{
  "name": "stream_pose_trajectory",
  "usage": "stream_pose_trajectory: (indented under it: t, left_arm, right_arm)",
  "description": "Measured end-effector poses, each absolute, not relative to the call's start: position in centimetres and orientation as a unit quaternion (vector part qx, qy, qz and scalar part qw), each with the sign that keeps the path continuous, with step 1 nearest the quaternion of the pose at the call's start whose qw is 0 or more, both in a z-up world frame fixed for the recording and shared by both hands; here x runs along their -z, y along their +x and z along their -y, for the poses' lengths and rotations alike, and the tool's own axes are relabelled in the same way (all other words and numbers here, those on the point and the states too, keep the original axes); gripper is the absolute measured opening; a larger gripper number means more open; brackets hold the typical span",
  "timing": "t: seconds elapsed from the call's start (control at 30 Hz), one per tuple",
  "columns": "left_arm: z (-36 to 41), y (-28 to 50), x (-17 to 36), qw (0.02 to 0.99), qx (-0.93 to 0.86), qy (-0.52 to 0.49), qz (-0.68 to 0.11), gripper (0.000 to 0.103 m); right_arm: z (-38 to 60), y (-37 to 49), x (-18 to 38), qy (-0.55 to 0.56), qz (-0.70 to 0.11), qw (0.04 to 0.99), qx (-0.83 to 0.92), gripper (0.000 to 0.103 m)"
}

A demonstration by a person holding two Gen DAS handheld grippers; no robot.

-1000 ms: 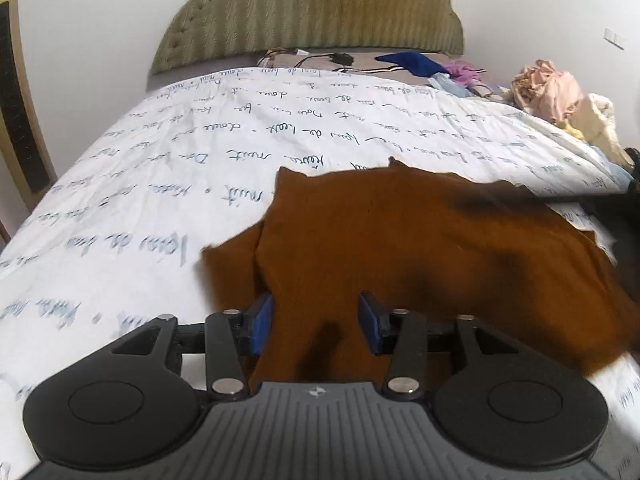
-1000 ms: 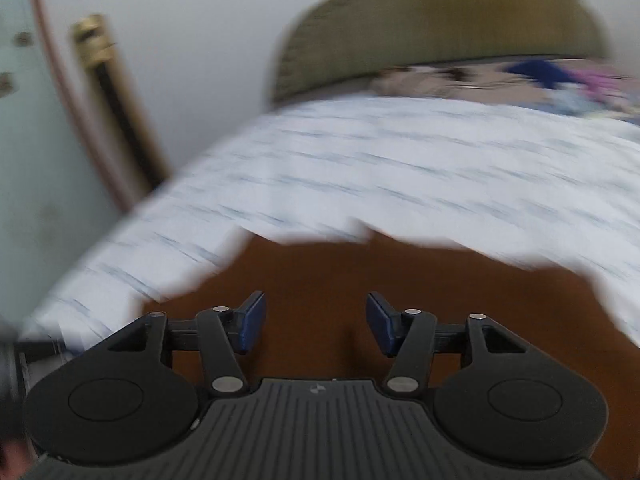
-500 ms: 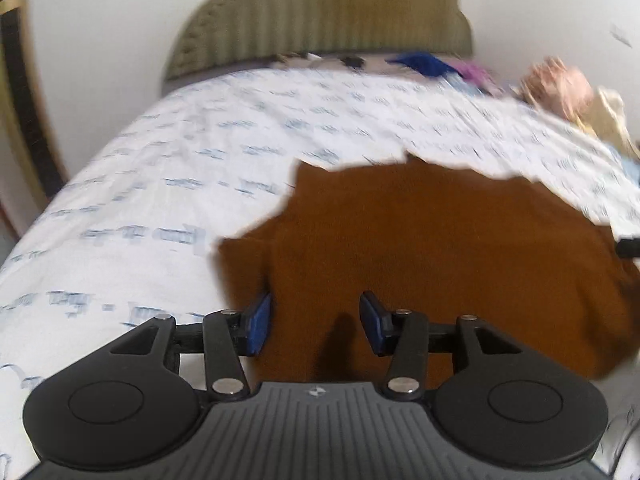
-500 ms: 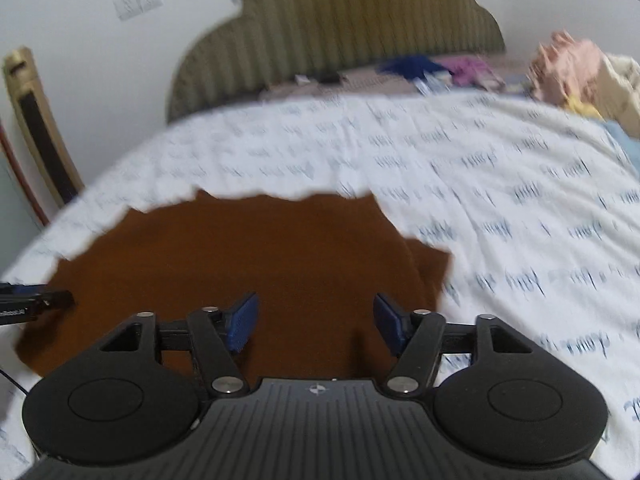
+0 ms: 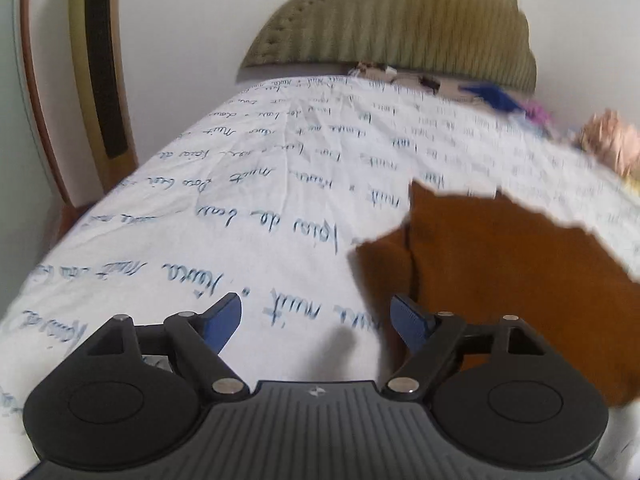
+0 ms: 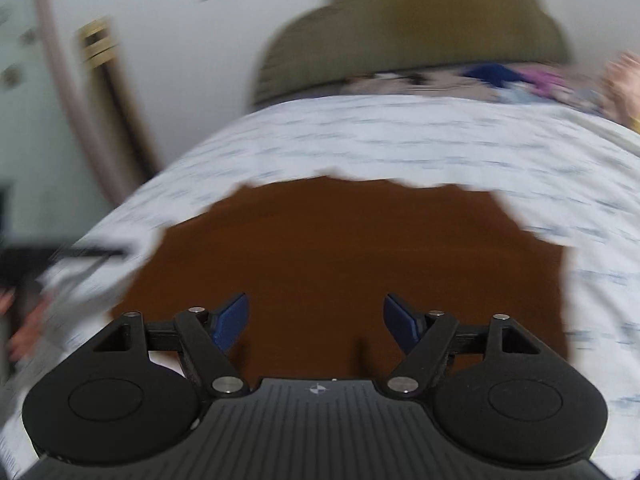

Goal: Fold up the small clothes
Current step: 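Grasp the brown sweater's side edge with the left tool while the right tool grasps beside it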

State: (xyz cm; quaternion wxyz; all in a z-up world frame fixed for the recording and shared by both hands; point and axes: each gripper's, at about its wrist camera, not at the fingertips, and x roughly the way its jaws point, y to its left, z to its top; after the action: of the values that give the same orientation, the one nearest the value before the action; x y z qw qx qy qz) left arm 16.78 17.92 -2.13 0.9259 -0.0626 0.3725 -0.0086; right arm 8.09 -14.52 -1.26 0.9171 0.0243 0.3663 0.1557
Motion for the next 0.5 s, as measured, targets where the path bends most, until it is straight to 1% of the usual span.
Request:
stream_pose_trajectory:
  t: [0.13,0.27,0.5]
  left_arm:
    - [-18.0,19.0,2.6,0.916,0.031,-0.093,-0.388,0.083]
    - [-16.6,20.7,3.4,0.922,0.027,-0.056,-0.383,0.083]
    - [-15.1,23.0,3.9,0.920,0.041,-0.039,-0.388,0.083]
  right_arm:
    - [6.8,5.7,2.3,-0.030,-0.358,0.905,-0.227,0.074]
    - [0.1,4.0,3.3,-0.122,-0.332,0.899,-0.258,0.077]
    - [-5.5,4.2,5.0,-0.212,-0.322,0.887,-0.254,0.077]
